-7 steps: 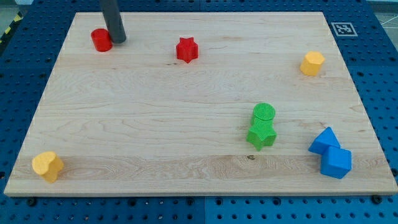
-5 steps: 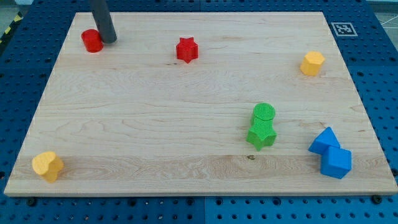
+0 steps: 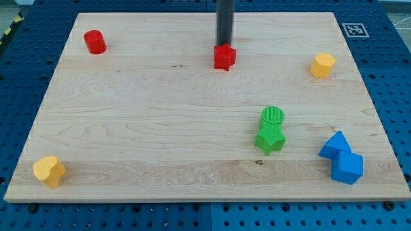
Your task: Push the red star to the top left of the board
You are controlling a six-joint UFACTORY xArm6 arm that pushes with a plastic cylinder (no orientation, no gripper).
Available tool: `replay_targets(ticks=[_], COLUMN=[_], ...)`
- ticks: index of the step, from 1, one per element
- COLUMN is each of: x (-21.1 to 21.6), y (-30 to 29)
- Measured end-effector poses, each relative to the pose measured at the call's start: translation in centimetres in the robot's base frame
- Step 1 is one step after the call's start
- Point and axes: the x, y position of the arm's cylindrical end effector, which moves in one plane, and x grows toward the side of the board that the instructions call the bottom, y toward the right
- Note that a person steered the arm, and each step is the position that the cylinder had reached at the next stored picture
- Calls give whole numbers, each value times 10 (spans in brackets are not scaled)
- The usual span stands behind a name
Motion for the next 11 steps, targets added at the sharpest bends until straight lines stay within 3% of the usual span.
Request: replay_targets(ticks=[1, 3, 6, 9, 11], x=[41, 62, -5, -12, 2], y=[33, 3, -51, -113, -69])
